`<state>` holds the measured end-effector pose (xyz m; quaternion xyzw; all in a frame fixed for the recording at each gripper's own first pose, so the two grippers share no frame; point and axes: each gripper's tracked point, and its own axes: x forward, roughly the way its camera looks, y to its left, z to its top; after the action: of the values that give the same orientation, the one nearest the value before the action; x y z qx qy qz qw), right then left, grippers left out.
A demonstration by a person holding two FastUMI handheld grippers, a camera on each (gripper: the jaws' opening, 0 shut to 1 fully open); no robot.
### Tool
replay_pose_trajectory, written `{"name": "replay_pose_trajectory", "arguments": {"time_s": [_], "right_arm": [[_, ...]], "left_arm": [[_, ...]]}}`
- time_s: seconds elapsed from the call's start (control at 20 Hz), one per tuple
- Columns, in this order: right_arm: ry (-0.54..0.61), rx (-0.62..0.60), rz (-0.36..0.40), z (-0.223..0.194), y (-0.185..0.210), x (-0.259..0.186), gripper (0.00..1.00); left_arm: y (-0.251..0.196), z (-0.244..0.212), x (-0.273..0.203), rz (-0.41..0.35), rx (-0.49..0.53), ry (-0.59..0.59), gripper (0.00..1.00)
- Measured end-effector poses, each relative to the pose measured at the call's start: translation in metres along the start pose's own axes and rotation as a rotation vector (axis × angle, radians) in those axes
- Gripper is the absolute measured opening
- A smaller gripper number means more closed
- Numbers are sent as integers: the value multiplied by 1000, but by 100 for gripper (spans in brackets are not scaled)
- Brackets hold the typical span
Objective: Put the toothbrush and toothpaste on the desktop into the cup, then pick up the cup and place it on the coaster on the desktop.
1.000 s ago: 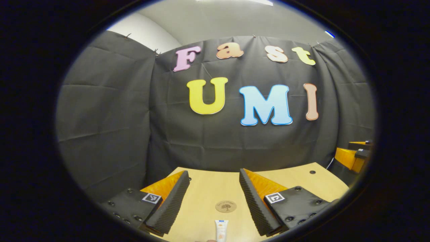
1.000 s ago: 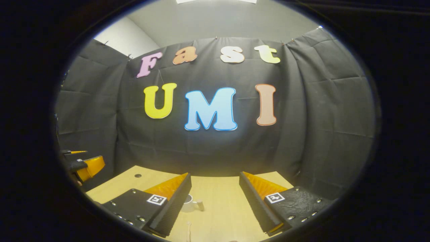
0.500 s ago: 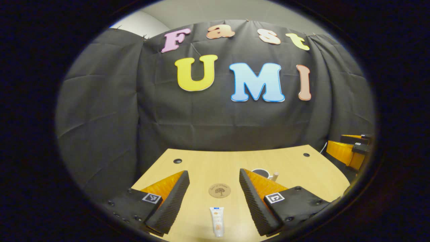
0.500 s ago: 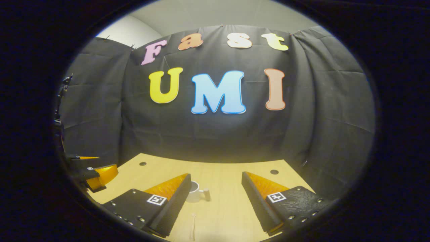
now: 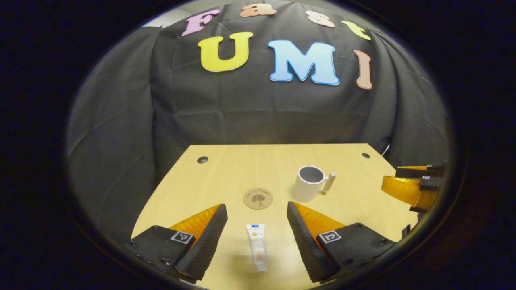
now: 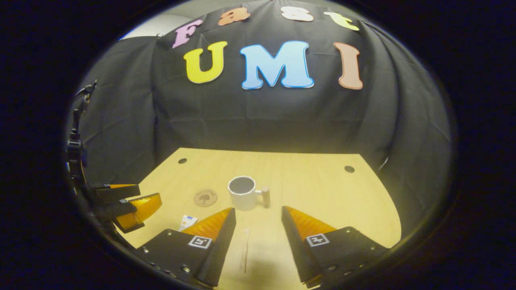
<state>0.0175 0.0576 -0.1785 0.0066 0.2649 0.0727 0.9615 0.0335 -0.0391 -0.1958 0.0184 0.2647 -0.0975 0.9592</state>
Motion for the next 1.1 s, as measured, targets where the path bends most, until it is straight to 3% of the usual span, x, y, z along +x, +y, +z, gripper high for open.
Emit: {"name": "replay_pose_trajectory", "arguments": {"time_s": [0.05,0.3,0.45,0.6,0.9,0.95,1.0,1.1], "right_arm": [[47,5,11,-15,3,7,67],[222,3,38,-64,15,33,68],[334,8,49,-96,20,44,69],[438,32,51,-124,22,51,69],[574,49,29,-154,23,66,69],[589,51,27,-156,23,66,69],[605,54,27,-158,24,69,69],[645,60,19,-170,28,77,62]], "left_arm": [[2,-9,7,2,-4,31,96],[8,-50,25,-4,-30,157,100],[7,-78,36,-24,-28,234,90],[8,-106,47,-31,-17,320,90],[14,-165,67,-26,-44,474,94],[16,-170,69,-21,-49,489,88],[18,-175,72,-19,-56,506,90],[20,-182,75,-15,-69,536,90]]}}
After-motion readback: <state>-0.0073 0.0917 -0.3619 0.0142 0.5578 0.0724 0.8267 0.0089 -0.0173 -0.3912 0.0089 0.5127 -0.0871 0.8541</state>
